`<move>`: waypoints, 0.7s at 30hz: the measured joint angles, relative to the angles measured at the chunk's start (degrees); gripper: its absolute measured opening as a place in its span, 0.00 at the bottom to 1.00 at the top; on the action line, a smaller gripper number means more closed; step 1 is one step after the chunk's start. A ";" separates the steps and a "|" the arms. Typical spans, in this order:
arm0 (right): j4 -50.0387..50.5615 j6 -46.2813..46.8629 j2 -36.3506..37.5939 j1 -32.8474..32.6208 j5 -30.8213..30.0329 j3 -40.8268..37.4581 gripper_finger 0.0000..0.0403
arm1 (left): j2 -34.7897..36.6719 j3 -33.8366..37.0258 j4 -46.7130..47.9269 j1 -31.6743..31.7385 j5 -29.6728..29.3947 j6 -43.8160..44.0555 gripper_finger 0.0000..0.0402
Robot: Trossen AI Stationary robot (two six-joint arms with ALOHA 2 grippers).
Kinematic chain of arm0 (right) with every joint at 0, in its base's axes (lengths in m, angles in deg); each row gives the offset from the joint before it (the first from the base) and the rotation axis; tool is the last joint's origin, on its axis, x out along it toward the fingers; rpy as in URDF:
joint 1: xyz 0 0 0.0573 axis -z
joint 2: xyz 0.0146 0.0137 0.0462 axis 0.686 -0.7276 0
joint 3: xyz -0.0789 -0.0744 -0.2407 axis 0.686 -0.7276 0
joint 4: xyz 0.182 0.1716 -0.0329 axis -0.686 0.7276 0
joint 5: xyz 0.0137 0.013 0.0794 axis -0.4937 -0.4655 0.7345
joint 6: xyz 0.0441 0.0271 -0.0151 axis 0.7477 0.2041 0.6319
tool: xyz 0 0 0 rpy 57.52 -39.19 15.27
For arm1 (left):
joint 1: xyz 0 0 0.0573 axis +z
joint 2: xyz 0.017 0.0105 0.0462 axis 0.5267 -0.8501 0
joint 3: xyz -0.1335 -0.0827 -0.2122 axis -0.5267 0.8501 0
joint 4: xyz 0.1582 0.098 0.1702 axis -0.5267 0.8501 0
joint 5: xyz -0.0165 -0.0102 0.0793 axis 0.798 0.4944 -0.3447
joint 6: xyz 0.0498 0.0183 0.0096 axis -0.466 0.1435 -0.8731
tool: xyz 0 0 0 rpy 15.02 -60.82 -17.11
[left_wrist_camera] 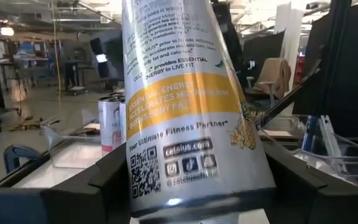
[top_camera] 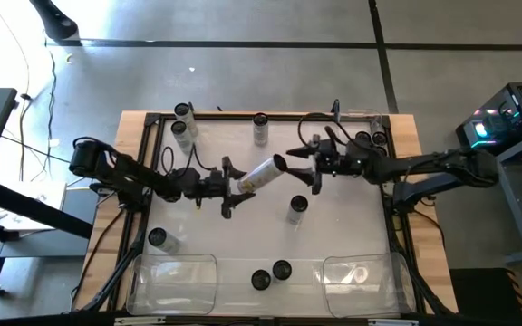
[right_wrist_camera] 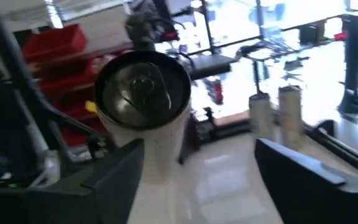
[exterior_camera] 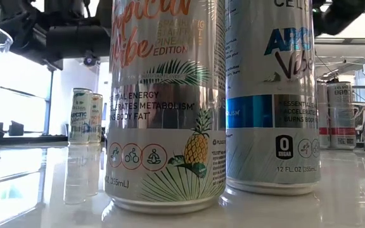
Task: Sort soda cans
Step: Put the top right white-yellow soda can into the bottom right transparent bin
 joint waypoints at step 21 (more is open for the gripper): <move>7.43 -9.15 -9.95 -4.64 7.63 15.93 0.71 | 0.22 -0.59 -0.39 -1.15 0.08 -0.43 0.64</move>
